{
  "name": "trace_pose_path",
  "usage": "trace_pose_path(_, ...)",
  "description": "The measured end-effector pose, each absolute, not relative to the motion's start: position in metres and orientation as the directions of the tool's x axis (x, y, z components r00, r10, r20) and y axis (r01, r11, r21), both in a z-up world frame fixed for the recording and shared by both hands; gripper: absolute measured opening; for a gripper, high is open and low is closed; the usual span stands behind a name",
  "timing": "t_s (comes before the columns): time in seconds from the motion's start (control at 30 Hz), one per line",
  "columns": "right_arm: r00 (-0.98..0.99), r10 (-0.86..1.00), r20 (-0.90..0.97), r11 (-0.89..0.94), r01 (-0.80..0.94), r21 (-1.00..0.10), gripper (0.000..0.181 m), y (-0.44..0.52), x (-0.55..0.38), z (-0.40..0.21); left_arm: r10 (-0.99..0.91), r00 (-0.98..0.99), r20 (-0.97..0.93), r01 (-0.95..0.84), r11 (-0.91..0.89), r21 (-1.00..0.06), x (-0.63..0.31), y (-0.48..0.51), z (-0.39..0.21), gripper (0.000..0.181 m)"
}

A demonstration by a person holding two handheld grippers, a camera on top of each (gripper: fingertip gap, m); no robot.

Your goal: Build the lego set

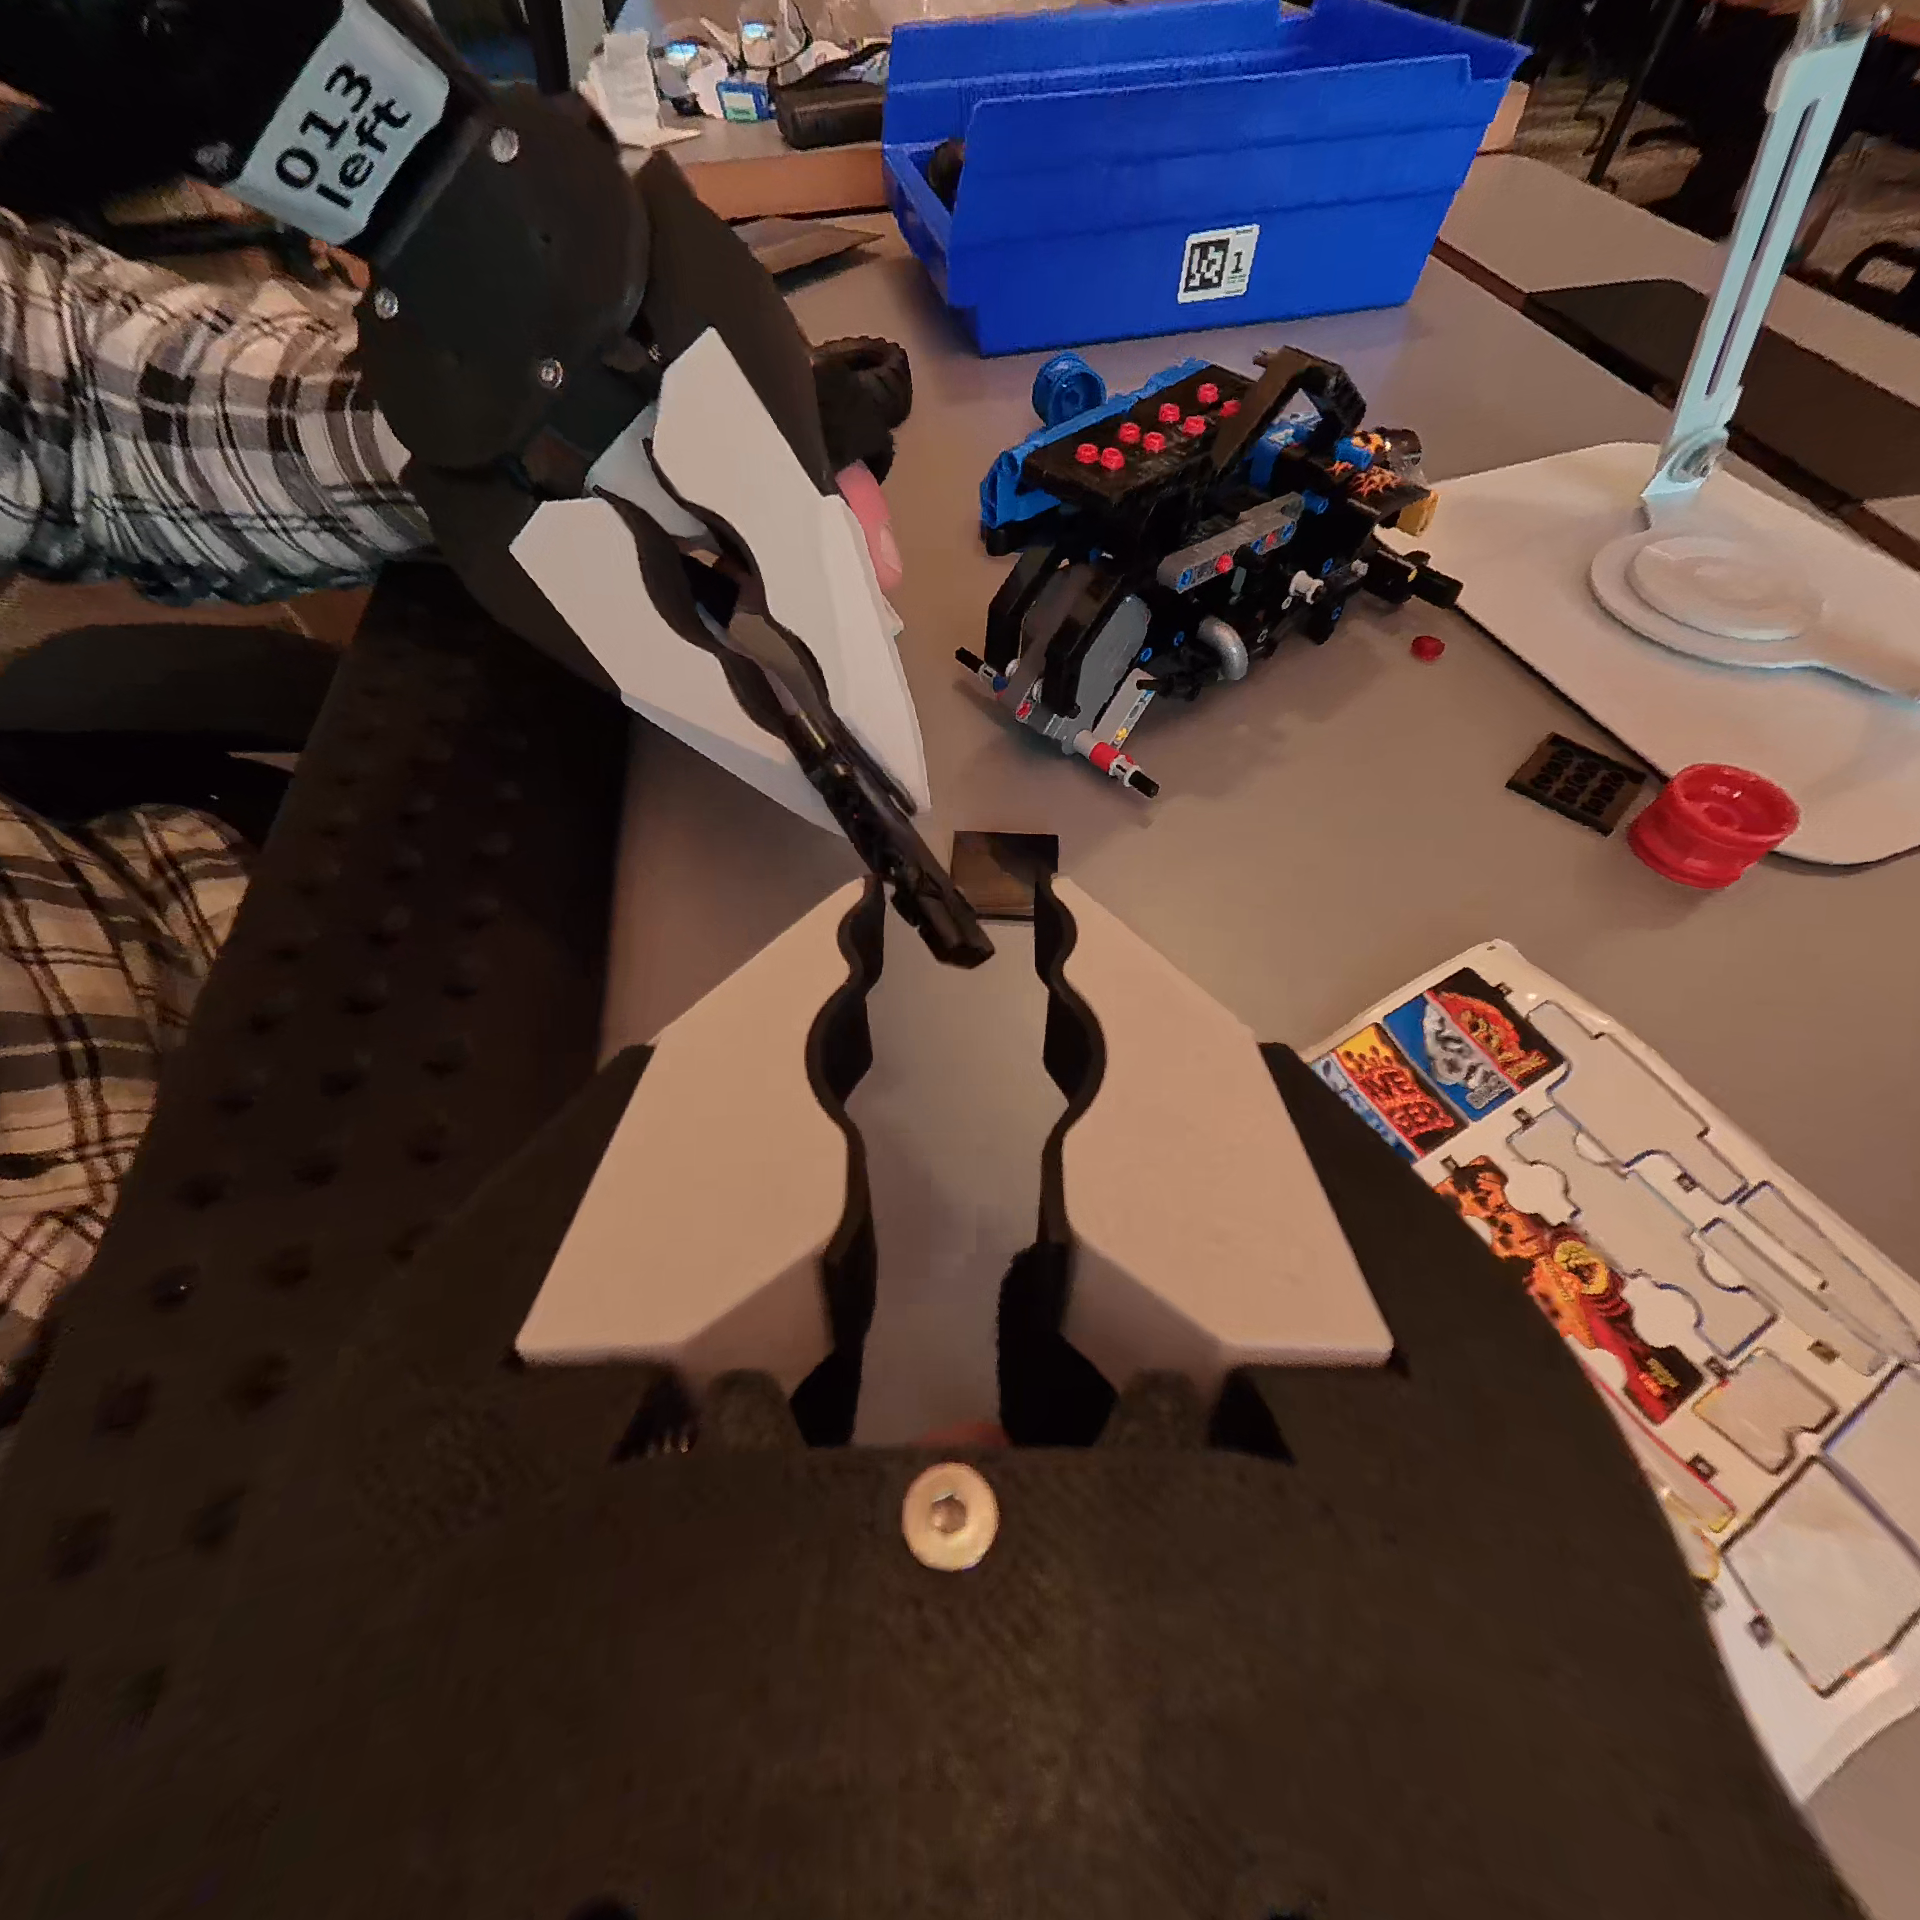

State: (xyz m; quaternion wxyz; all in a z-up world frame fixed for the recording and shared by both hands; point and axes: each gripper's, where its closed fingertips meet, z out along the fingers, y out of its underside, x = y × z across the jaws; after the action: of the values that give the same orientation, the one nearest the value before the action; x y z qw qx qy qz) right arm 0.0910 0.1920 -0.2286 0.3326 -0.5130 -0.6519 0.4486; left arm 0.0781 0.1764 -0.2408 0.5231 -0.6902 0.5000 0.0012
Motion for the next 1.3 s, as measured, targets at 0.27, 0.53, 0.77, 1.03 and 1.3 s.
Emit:
trace_pose_path(0.27, -0.273, 0.947, 0.169, 0.269, 0.386, -0.882, 0.023, 0.185, 0.089, -0.237, -0.700, 0.471, -0.537, -0.724, 0.042, -0.689, 0.081, 0.175, -0.248, 0.007)
trace_pose_path(0.53, -0.272, 0.938, 0.215, 0.313, 0.399, -0.862, 0.010, 0.186, 0.089, -0.240, -0.688, 0.491, -0.534, -0.712, 0.036, -0.701, 0.079, 0.177, -0.244, 0.007)
trace_pose_path(0.77, -0.270, 0.939, 0.215, 0.310, 0.387, -0.869, 0.010, 0.186, 0.089, -0.238, -0.681, 0.496, -0.539, -0.706, 0.044, -0.707, 0.079, 0.178, -0.241, 0.007)
trace_pose_path(1.03, -0.274, 0.927, 0.257, 0.355, 0.415, -0.838, 0.009, 0.186, 0.089, -0.245, -0.678, 0.489, -0.549, -0.715, 0.049, -0.698, 0.079, 0.178, -0.241, 0.007)
trace_pose_path(1.3, -0.278, 0.916, 0.289, 0.388, 0.430, -0.815, 0.008, 0.184, 0.086, -0.250, -0.671, 0.485, -0.561, -0.720, 0.058, -0.691, 0.081, 0.177, -0.240, 0.008)
